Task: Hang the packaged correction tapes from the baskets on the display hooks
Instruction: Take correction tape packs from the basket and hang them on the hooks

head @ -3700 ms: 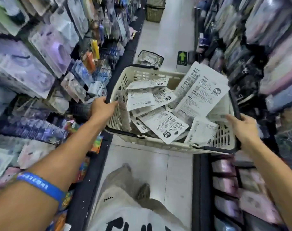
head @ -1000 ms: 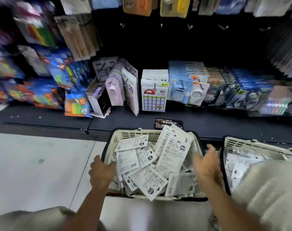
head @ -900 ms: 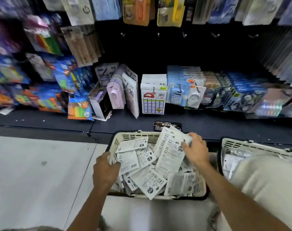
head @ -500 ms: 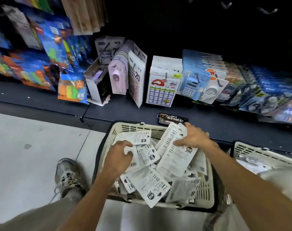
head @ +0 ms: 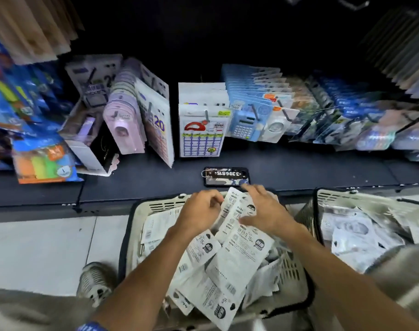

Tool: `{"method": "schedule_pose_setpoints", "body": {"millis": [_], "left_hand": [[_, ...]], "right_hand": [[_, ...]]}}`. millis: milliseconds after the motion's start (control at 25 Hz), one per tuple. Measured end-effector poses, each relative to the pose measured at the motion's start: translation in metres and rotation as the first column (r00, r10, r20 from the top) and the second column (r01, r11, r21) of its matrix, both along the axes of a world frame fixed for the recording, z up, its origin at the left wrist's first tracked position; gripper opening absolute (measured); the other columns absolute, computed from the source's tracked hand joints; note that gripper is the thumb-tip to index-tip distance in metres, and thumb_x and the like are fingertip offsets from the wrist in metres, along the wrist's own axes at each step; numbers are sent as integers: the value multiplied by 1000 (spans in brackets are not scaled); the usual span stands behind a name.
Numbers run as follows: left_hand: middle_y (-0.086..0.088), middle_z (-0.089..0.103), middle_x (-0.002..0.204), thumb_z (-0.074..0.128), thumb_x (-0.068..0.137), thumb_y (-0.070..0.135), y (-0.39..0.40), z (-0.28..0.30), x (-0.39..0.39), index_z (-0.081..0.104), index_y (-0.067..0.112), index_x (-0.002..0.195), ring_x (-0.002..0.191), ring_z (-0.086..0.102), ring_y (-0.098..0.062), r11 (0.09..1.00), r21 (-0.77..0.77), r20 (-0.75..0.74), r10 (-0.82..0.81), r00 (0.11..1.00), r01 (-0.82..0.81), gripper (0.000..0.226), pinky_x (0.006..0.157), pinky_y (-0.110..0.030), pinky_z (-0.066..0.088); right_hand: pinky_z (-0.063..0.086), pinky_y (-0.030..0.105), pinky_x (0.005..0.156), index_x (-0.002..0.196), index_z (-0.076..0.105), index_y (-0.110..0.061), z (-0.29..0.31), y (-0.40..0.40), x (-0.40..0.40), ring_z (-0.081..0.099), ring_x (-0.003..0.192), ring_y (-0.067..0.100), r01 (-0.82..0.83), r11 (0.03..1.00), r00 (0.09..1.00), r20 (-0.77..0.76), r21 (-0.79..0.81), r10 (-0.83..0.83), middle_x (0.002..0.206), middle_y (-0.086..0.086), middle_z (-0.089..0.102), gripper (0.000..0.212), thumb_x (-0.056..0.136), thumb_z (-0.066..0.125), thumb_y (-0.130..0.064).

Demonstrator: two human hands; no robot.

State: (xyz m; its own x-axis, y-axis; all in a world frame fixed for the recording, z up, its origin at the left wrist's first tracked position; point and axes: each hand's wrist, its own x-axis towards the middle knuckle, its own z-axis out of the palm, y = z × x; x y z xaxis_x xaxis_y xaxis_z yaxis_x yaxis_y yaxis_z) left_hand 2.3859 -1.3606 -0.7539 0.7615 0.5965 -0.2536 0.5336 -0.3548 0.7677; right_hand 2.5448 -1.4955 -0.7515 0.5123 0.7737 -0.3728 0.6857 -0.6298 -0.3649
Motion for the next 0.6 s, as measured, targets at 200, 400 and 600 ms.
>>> {"method": "schedule_pose_setpoints", "body": {"millis": [200, 400, 600], "left_hand": [[13, 70, 91, 66, 94, 8, 9, -10, -12, 72, 29, 92, 82, 64, -6, 989, -96, 21, -113, 993, 114, 22, 77, -24, 51], [19, 75, 101, 66, 95, 9, 13, -14, -48, 73, 28, 87, 87, 67, -8, 971, -164, 42, -167, 985, 172, 22, 74, -26, 53], [9, 72, 105, 65, 95, 10, 11, -14, -91, 74, 25, 100, 97, 65, -12, 967, -171, -32, -198, 980, 190, 18, 96, -34, 54]], "right_hand": [[51, 35, 76, 119, 44, -26, -12, -18, -32, 59, 103, 21, 398, 893, 875, 205, 209, -438, 118, -4, 53, 55, 80, 79, -43], [57, 33, 77, 115, 66, -22, 3, -20, -45, 69, 87, 14, 332, 943, 943, -25, -5, -332, 99, -7, 74, 49, 78, 79, -52], [55, 40, 91, 115, 69, -6, 14, -19, -64, 67, 106, 27, 318, 948, 947, 34, 17, -319, 113, 8, 72, 50, 96, 58, -51]]}}
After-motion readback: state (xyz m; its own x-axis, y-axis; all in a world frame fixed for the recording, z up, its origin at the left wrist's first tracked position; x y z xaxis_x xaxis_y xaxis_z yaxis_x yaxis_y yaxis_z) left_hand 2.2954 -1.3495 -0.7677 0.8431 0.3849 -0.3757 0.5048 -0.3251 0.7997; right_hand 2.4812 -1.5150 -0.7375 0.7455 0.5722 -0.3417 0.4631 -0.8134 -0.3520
